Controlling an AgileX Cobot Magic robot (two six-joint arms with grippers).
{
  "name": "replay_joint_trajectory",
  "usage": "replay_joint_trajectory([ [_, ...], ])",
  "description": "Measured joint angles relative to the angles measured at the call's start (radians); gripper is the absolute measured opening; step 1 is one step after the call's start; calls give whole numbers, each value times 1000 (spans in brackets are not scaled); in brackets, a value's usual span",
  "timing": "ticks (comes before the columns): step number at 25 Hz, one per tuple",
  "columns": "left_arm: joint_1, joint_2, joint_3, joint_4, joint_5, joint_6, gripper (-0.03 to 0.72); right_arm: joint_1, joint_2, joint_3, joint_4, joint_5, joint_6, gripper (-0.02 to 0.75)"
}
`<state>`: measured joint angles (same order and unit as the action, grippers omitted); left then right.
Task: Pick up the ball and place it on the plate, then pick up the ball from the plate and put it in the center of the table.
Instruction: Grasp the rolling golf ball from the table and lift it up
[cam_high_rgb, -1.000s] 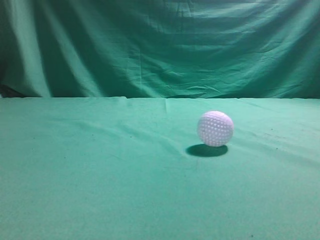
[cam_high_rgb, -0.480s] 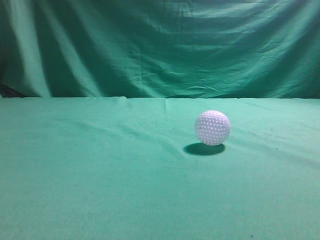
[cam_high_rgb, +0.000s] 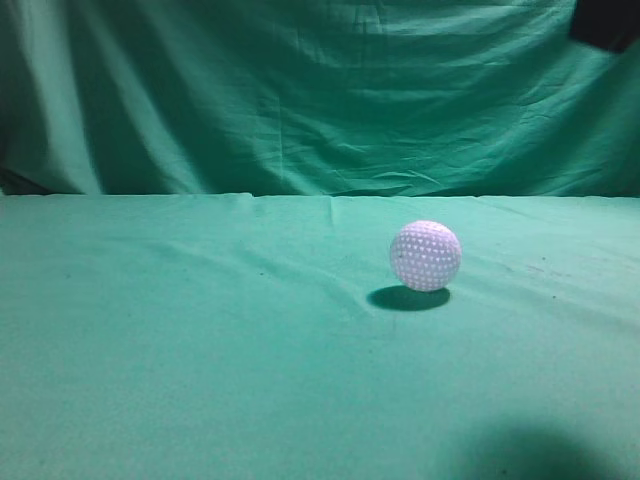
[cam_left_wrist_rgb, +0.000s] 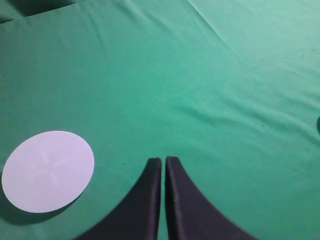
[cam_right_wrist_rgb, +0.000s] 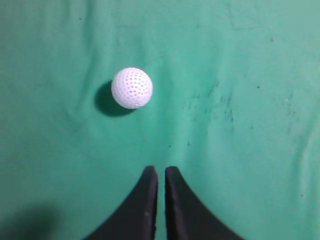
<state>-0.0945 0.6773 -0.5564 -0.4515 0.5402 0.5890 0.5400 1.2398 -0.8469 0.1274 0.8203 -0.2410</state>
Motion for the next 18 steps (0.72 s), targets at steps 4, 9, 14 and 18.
replay_joint_trajectory([
  [4,0,0,0,0,0,0,0,35,99,-37,-7,-24,0,48],
  [9,0,0,0,0,2,0,0,72,214,-110,-13,-53,-29,113],
  [14,0,0,0,0,2,0,0,89,333,-184,-11,-64,-39,298],
  [18,0,0,0,0,6,0,0,89,396,-214,-7,-62,-42,480],
])
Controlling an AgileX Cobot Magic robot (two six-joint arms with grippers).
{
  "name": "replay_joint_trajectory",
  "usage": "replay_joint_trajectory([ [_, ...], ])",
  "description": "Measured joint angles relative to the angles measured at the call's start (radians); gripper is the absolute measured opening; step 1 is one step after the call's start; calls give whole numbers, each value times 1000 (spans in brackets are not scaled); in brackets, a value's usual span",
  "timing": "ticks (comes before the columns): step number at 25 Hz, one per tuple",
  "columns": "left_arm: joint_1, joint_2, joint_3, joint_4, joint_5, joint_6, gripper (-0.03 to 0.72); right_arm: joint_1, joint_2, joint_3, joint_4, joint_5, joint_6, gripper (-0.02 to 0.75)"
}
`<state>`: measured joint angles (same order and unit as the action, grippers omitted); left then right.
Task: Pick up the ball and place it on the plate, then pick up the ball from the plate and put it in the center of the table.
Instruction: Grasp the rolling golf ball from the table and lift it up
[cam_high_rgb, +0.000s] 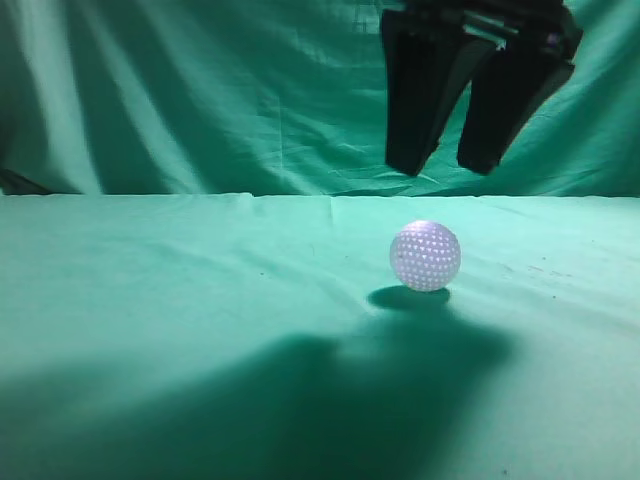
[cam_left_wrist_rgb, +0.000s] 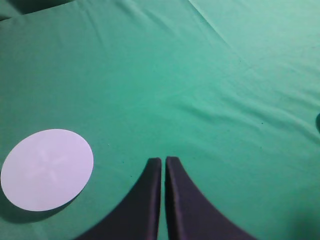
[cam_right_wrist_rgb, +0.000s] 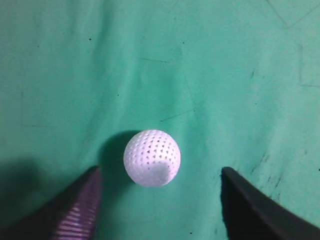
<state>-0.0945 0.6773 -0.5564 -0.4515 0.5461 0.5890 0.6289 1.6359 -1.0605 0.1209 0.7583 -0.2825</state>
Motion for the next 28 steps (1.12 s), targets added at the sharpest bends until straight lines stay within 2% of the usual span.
replay_joint_trajectory([
  [3,0,0,0,2,0,0,0,0,32,-7,4,5,0,592],
  [15,0,0,0,6,0,0,0,0,151,-15,34,-2,-2,585],
  [18,0,0,0,10,0,0,0,0,162,-15,35,-16,-2,483],
  [20,0,0,9,14,0,0,0,0,163,-15,36,-28,-2,502],
  [21,0,0,19,14,0,0,0,0,163,-15,36,-34,-2,461],
  [24,0,0,42,16,2,0,0,0,163,-15,37,-38,3,476],
  [28,0,0,49,13,-1,0,0,0,163,-15,37,-23,10,327],
])
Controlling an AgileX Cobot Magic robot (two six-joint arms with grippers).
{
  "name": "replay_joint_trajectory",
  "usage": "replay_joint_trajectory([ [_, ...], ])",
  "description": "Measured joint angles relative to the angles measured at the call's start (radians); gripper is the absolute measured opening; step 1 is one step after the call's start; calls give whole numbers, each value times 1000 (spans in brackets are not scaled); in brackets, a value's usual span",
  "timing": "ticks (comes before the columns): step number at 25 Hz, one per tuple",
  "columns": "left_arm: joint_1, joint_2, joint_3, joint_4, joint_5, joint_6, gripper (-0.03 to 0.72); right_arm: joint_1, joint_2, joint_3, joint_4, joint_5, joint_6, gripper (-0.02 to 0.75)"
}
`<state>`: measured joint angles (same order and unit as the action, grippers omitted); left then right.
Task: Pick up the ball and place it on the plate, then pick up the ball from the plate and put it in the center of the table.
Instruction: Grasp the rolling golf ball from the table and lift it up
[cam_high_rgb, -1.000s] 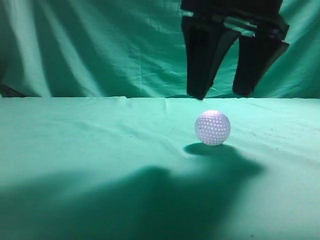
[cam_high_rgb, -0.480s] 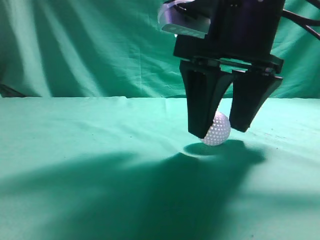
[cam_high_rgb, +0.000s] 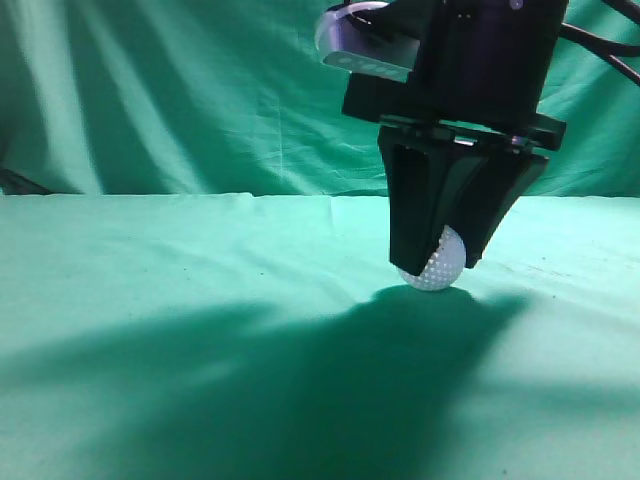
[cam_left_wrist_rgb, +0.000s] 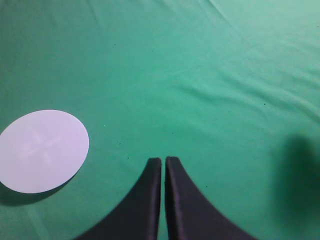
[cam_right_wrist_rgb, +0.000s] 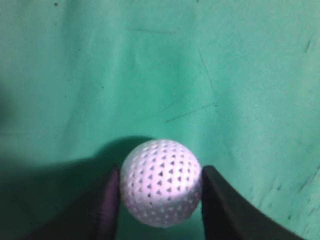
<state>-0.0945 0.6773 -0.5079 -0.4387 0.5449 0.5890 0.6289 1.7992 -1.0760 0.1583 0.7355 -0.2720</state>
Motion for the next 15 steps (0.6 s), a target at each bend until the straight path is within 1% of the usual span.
replay_joint_trajectory([
  [7,0,0,0,-8,-5,0,0,0,0,-5,1,17,2,333],
  [9,0,0,0,-10,-5,0,0,0,0,-23,1,47,4,333],
  [11,0,0,0,-12,-5,0,0,0,0,-71,1,88,6,333],
  [15,0,0,0,-14,-5,0,0,0,5,-225,1,173,7,333],
])
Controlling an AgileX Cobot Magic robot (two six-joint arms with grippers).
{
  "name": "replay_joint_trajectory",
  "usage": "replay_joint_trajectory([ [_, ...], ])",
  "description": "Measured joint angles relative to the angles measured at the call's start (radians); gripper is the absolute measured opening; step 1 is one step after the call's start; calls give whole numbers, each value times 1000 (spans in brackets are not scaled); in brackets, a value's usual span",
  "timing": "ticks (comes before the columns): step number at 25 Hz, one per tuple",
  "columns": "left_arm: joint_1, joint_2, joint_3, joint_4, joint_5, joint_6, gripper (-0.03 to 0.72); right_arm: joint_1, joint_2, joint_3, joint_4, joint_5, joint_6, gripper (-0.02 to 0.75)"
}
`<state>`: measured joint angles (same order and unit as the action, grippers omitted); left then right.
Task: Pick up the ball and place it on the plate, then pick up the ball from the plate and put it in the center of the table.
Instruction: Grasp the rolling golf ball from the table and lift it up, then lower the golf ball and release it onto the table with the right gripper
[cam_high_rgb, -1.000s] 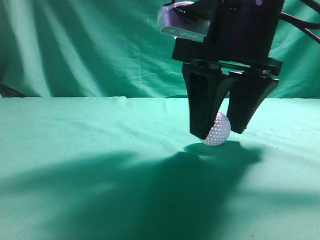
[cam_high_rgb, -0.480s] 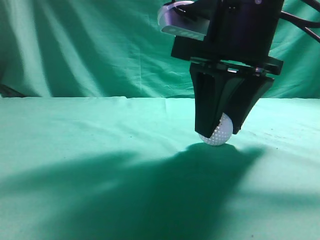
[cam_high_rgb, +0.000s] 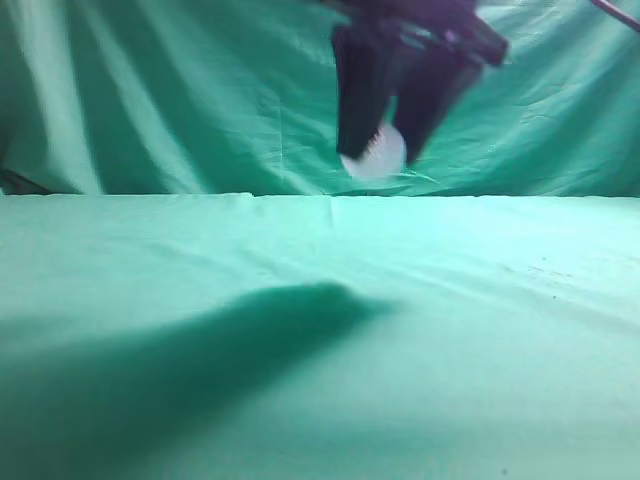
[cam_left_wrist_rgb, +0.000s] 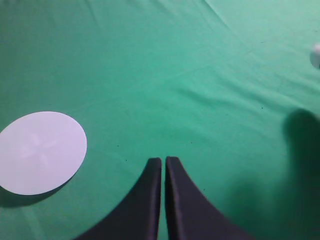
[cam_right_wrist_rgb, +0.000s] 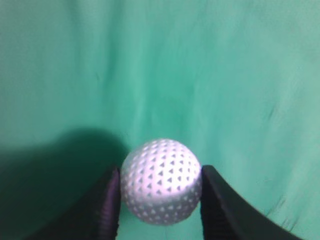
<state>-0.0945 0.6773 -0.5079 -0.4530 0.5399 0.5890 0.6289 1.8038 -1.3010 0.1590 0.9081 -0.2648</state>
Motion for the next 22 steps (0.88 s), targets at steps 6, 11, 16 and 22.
replay_joint_trajectory([
  [6,0,0,0,-6,-2,0,0,0,4,-227,0,40,6,333],
  [11,0,0,0,-9,-10,0,0,2,71,-382,0,65,6,333],
  [16,0,0,0,-9,-16,0,0,34,202,-502,-6,75,4,333],
  [22,0,0,0,-9,-16,0,0,86,383,-628,-6,71,-15,333],
])
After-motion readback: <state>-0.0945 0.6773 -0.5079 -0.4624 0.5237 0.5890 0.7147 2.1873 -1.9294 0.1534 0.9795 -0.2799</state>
